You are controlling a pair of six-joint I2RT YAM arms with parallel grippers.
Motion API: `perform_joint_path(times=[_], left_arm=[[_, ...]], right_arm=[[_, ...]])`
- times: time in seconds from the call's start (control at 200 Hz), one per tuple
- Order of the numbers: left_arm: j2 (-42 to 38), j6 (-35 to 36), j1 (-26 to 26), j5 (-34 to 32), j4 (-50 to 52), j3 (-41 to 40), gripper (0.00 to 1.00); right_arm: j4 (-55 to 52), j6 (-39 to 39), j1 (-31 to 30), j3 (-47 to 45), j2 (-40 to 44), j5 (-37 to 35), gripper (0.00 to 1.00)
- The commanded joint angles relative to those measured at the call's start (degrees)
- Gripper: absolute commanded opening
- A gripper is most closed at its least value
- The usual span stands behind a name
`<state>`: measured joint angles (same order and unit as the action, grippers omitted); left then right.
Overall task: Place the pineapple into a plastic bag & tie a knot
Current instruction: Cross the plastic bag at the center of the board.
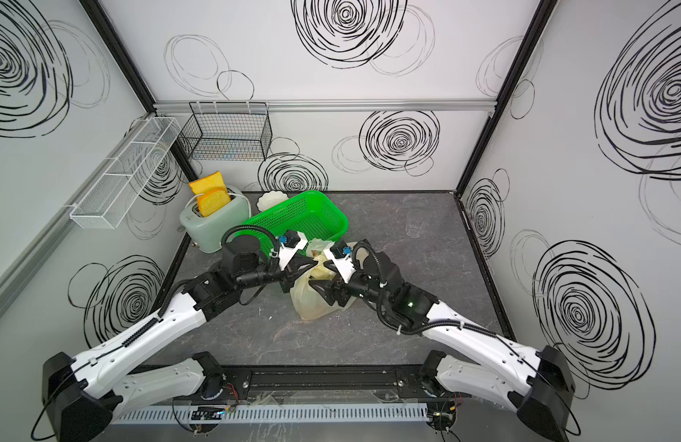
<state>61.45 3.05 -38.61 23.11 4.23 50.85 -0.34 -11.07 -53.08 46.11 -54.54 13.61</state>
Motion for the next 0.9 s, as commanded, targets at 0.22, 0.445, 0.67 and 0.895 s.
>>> perform_joint_path(times=[0.22, 0.445, 0.67, 0.895], left_arm=[[-0.7, 0.6, -1.6, -1.6, -7.2, -1.6, 0.0], [-1.2, 0.3, -1.9, -2.6, -8.0, -2.3, 0.0], [-2.2, 0.5, -2.1, -3.6, -7.4, -2.7, 0.0], [-2.8, 0.5, -2.5, -4.2, -7.1, -3.0, 0.0]], right_arm=[[-29.3, -37.2, 3.7, 26.3, -5.7, -6.1, 0.51], [-23.6, -68.1, 9.8, 26.5, -10.1, 2.5, 0.47], [-24.1, -91.9, 8.0, 24.5, -10.3, 2.8, 0.6], [-26.2, -100.8, 3.4, 23.2, -13.1, 2.9, 0.65]])
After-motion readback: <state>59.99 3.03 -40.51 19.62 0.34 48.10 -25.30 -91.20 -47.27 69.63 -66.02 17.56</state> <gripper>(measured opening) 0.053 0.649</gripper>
